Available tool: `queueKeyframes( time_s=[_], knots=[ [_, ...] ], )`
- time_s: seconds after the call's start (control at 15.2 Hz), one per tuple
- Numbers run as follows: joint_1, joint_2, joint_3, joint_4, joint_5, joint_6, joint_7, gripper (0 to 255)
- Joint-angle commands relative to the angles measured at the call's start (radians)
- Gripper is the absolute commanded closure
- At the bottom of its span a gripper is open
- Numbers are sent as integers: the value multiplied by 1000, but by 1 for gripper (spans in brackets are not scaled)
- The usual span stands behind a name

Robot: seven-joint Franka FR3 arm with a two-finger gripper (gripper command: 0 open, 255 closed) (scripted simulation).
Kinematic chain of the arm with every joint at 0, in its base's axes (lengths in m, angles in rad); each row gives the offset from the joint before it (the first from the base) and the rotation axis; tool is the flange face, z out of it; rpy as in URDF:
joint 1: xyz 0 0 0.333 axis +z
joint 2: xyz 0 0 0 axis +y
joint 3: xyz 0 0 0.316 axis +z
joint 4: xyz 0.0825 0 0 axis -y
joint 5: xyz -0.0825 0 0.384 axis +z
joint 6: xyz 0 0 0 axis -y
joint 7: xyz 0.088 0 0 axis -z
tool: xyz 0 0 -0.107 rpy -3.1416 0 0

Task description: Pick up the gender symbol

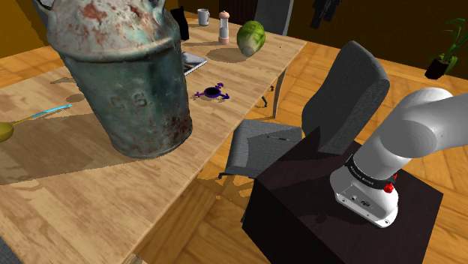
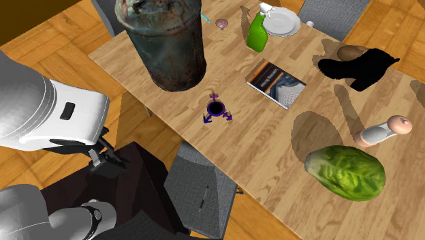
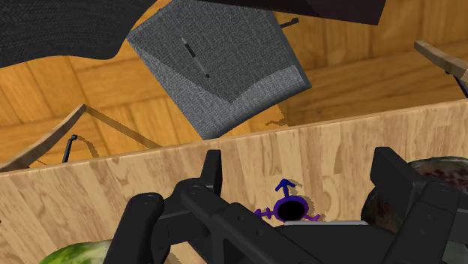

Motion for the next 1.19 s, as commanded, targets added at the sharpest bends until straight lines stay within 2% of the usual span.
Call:
queueKeyframes(
  time_s=[0.0,0.53,1.12],
  knots=[
    [0,0,0,0,0,0,0,0],
    [-6,279,82,52,14,154,107,0],
    [-10,633,152,205,-20,268,235,0]
  ],
)
